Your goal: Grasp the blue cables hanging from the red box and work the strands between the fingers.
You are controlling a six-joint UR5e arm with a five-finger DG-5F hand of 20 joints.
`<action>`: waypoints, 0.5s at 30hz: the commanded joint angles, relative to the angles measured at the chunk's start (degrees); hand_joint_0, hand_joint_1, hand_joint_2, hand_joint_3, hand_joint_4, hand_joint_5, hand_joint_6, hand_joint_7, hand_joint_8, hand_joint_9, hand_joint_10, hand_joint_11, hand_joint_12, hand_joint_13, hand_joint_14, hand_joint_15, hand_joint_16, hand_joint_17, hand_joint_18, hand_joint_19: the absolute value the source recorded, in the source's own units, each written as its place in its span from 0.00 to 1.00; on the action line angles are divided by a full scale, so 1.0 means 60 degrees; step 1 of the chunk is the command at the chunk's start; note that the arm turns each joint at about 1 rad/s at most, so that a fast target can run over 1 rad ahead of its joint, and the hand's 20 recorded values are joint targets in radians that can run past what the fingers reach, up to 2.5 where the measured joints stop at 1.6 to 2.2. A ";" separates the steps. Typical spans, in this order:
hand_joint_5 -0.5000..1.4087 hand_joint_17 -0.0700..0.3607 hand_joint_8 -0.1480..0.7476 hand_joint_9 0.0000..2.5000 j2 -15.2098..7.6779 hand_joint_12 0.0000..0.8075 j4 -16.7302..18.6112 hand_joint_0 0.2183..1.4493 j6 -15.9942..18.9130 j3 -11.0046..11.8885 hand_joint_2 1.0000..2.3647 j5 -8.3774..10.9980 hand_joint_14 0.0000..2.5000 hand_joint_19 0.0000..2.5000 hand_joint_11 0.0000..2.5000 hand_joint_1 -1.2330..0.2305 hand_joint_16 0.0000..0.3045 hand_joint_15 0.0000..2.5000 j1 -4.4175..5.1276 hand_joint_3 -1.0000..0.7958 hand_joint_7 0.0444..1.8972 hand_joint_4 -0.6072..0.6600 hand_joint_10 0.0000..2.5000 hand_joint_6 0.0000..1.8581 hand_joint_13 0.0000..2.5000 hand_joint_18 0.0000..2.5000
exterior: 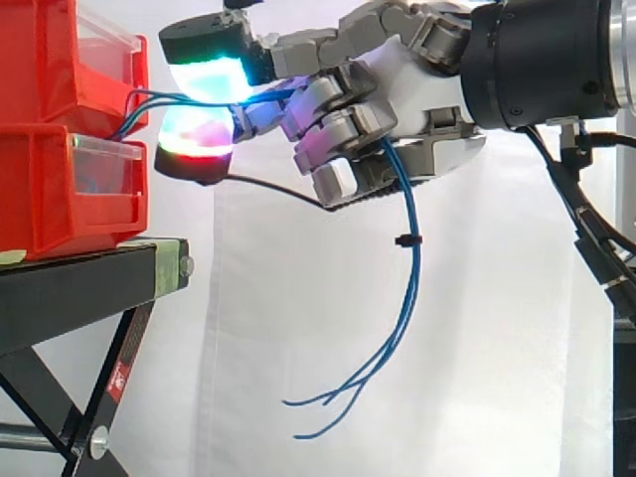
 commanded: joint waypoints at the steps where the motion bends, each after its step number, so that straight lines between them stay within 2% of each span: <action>1: 0.54 0.61 0.79 0.75 0.0000 0.86 0.0016 0.60 -0.0012 0.0000 0.16 0.0000 1.00 0.31 1.00 0.45 0.84 0.73 0.0000 0.42 0.65 0.76 1.00 0.01 0.84 1.00; 2: 0.54 0.61 0.79 0.75 0.0000 0.86 0.0016 0.72 -0.0012 0.0000 0.00 0.0000 1.00 0.31 1.00 0.42 0.84 0.73 0.0000 0.51 0.66 0.73 1.00 0.01 0.84 1.00; 3: 0.58 0.61 0.79 0.75 0.0000 0.86 0.0016 0.80 -0.0012 0.0000 0.01 0.0000 1.00 0.31 1.00 0.41 0.84 0.73 0.0000 0.54 0.75 0.67 1.00 0.01 0.84 1.00; 4: 0.60 0.61 0.79 0.75 0.0000 0.86 0.0016 0.82 -0.0012 0.0000 0.01 0.0000 1.00 0.31 1.00 0.41 0.84 0.73 0.0000 0.54 0.80 0.64 1.00 0.00 0.84 1.00; 5: 0.57 0.61 0.79 0.75 0.0000 0.86 0.0001 0.85 -0.0012 0.0000 0.01 0.0000 1.00 0.31 1.00 0.40 0.84 0.73 0.0000 0.52 0.79 0.57 1.00 0.16 0.84 1.00; 6: 0.50 0.61 0.79 0.75 0.0000 0.86 0.0001 0.86 -0.0012 0.0000 0.01 0.0000 1.00 0.31 1.00 0.40 0.84 0.73 0.0000 0.52 0.67 0.55 1.00 0.40 0.84 1.00; 7: 0.40 0.61 0.79 0.75 0.0000 0.86 0.0001 0.85 -0.0012 0.0000 0.01 0.0000 1.00 0.31 1.00 0.38 0.84 0.73 0.0000 0.51 0.60 0.54 1.00 0.60 0.84 1.00; 8: 0.32 0.61 0.79 0.75 0.0000 0.86 0.0001 0.83 -0.0012 0.0000 0.01 0.0000 1.00 0.31 1.00 0.33 0.84 0.73 0.0000 0.51 0.57 0.56 1.00 0.72 0.84 1.00; 10: 0.26 0.61 0.79 0.75 0.0000 0.86 0.0016 0.75 0.0003 0.0000 0.01 0.0000 1.00 0.31 1.00 0.27 0.84 0.73 0.0000 0.50 0.55 0.63 1.00 0.76 0.84 1.00; 11: 0.23 0.61 0.79 0.75 0.0000 0.86 0.0016 0.63 -0.0012 0.0000 0.01 -0.0014 1.00 0.31 1.00 0.26 0.84 0.73 0.0000 0.39 0.56 0.62 1.00 0.79 0.84 1.00; 12: 0.22 0.61 0.79 0.75 0.0000 0.86 0.0016 0.60 -0.0012 0.0000 0.01 -0.0014 1.00 0.31 1.00 0.27 0.84 0.73 0.0000 0.29 0.56 0.61 1.00 0.80 0.84 1.00; 13: 0.22 0.61 0.79 0.75 0.0000 0.86 0.0016 0.60 -0.0012 0.0000 0.01 -0.0014 1.00 0.31 1.00 0.26 0.84 0.73 0.0000 0.29 0.55 0.60 1.00 0.80 0.84 1.00; 14: 0.21 0.61 0.79 0.75 0.0000 0.86 0.0016 0.65 -0.0012 0.0000 0.01 -0.0014 1.00 0.31 1.00 0.28 0.84 0.73 0.0000 0.34 0.60 0.53 1.00 0.81 0.84 1.00; 15: 0.21 0.61 0.79 0.75 0.0000 0.86 0.0016 0.75 -0.0012 0.0000 0.01 -0.0014 1.00 0.31 1.00 0.29 0.84 0.73 0.0000 0.43 0.64 0.50 1.00 0.83 0.84 1.00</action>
